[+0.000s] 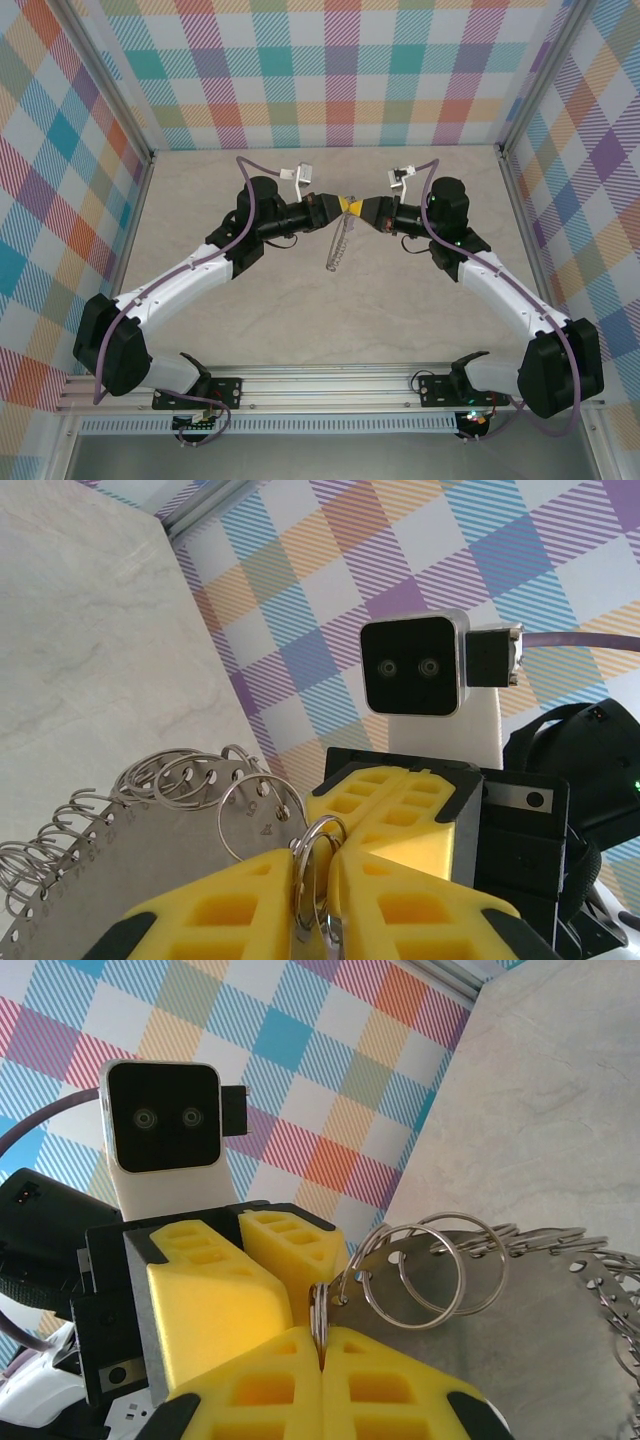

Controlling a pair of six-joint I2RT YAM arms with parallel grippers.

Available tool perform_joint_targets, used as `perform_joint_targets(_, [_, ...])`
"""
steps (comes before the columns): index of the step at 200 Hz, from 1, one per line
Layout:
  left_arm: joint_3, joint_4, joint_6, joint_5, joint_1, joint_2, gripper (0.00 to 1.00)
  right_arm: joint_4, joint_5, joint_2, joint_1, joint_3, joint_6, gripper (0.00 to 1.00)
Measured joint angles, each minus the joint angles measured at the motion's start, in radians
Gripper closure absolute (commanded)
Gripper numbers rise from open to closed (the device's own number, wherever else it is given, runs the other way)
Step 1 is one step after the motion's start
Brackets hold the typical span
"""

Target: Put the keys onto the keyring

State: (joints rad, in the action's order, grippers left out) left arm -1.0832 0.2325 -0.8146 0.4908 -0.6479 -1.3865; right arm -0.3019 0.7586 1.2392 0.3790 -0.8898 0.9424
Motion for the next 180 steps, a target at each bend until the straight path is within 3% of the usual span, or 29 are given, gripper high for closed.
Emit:
perform_joint_targets(26, [0.0,-0.004,0.012,-0.013,-0.003,0.0,0.91,-0.005,0.002,0.001,0.0,0.0,0.0,1.0])
perform_joint_targets(94, [0.0,0.0,0.019,-0.027,-0.009,-0.015,0.89,-0.004,0.002,0.004,-0.005,0.006,0.0,1.0])
perform_joint_targets(121, [0.0,0.007,0.022,-0.032,-0.01,-0.032,1.0,0.002,0.0,0.011,-0.011,0.011,0.0,1.0])
perform_joint_targets(158, [0.0,0.011,0.026,-0.037,-0.011,-0.045,1.0,0.008,-0.006,0.017,-0.015,0.017,0.0,1.0])
perform_joint_targets(180, [0.0,0.016,0.026,-0.038,-0.013,-0.046,1.0,0.01,-0.008,0.017,-0.016,0.018,-0.004,0.69])
